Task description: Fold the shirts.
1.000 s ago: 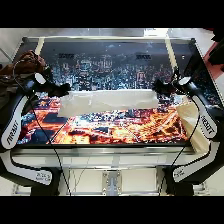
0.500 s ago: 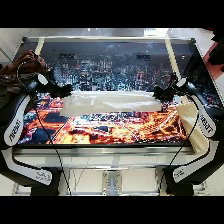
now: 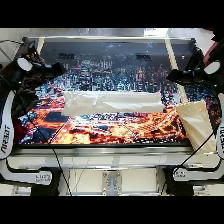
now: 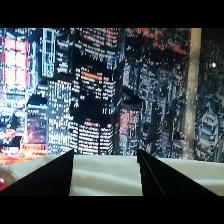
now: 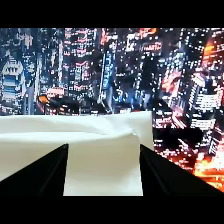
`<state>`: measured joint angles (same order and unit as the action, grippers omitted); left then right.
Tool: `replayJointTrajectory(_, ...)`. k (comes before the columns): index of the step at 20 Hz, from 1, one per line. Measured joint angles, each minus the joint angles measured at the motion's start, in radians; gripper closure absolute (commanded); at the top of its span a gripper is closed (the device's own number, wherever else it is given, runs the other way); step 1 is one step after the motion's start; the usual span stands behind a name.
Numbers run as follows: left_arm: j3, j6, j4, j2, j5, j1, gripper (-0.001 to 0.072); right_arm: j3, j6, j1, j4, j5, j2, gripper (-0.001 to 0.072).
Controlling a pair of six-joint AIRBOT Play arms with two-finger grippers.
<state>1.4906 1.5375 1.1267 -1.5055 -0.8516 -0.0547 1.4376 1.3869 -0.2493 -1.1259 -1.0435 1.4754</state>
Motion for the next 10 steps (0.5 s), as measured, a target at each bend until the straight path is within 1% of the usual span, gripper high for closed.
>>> replayJointTrajectory(1, 0.005, 0.0, -0.007, 0.013, 0.011, 0.0, 0.0232, -0.019, -0.01, -0.034, 0.016, -0.02, 0.001, 0.015)
replayJointTrajectory(2, 0.007, 0.0, -0.011, 0.02, 0.013, 0.0, 0.0232, -0.042, -0.024, -0.068, 0.049, -0.027, 0.007, 0.0134)
replayJointTrajectory(3, 0.01, 0.0, -0.019, 0.027, 0.014, 0.0, 0.0231, -0.07, -0.045, -0.101, 0.097, -0.038, 0.02, 0.0102)
replayJointTrajectory(4, 0.013, -0.001, -0.031, 0.033, 0.019, 0.0, 0.0231, -0.103, -0.075, -0.133, 0.153, -0.053, 0.042, 0.0094)
replayJointTrajectory(6, 0.014, -0.001, -0.049, 0.037, 0.022, 0.0, 0.0231, -0.161, -0.143, -0.177, 0.265, -0.085, 0.092, 0.0093)
replayJointTrajectory(10, 0.016, -0.021, -0.124, 0.043, 0.051, 0.0, 0.0231, -0.227, -0.259, -0.208, 0.4, -0.108, 0.216, 0.0073)
